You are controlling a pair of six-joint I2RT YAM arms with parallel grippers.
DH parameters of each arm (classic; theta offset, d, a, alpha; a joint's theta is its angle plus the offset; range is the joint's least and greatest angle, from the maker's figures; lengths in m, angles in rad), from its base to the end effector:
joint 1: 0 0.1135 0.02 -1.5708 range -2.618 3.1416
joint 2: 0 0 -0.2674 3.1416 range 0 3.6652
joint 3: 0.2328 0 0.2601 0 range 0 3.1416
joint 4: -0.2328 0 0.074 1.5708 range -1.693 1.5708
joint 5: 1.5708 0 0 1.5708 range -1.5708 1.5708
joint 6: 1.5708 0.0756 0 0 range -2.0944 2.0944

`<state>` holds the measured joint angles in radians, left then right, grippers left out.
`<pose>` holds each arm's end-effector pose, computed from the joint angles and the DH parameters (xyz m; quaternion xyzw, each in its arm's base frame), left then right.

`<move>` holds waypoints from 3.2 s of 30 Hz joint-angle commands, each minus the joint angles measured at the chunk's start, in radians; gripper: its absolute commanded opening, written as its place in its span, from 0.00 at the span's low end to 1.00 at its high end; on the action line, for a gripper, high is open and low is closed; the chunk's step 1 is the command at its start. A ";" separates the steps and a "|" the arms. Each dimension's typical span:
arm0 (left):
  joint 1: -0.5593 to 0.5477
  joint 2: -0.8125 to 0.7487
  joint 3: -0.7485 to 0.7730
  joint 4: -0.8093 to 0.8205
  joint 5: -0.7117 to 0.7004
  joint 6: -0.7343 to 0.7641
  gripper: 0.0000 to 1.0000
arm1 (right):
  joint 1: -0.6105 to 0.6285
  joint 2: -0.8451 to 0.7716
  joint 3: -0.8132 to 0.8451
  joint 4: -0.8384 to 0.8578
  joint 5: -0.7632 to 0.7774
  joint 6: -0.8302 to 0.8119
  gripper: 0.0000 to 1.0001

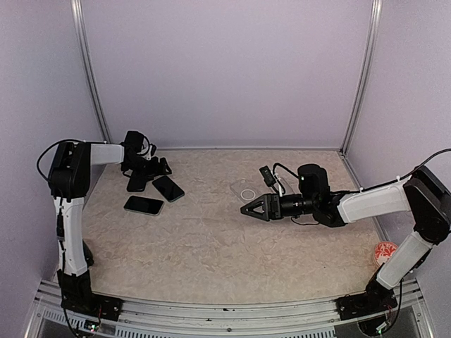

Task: Put the phone into the phone case
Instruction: Move the phone to the corner of the board.

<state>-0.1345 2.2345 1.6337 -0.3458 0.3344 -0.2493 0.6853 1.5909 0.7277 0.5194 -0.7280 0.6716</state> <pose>0.5044 -0.0933 0.1126 -0.0028 0.9398 -0.2132 0.2670 0.2456 0.2657 0.1836 -0.2102 0.7626 0.5643 0.2362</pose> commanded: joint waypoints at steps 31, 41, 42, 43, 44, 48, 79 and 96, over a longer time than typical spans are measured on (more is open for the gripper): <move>-0.131 0.018 -0.021 0.027 0.085 -0.014 0.88 | 0.011 -0.004 0.036 -0.045 0.013 -0.014 0.86; -0.256 0.038 0.011 0.002 0.138 0.006 0.87 | 0.011 -0.029 0.021 -0.053 0.031 -0.017 0.86; -0.268 0.037 0.008 0.002 0.146 0.008 0.87 | 0.011 -0.029 0.019 -0.054 0.033 -0.016 0.86; -0.280 0.034 0.005 0.005 0.153 0.009 0.87 | 0.011 -0.030 0.017 -0.053 0.032 -0.015 0.86; -0.288 0.029 0.003 0.008 0.159 0.008 0.87 | 0.011 -0.031 0.016 -0.052 0.032 -0.014 0.86; -0.298 -0.014 -0.025 0.052 0.101 -0.031 0.88 | 0.011 -0.031 0.013 -0.048 0.034 -0.011 0.86; -0.381 -0.219 -0.358 0.208 -0.054 -0.142 0.95 | 0.010 -0.037 0.009 -0.067 0.067 -0.033 0.88; -0.529 -0.139 -0.304 0.217 0.110 -0.025 0.94 | -0.061 -0.105 0.011 -0.171 0.095 -0.071 0.88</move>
<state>-0.6270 2.0567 1.3006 -0.1268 0.3614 -0.3378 0.6491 1.5394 0.7357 0.3840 -0.6537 0.6228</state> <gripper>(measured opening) 0.945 0.885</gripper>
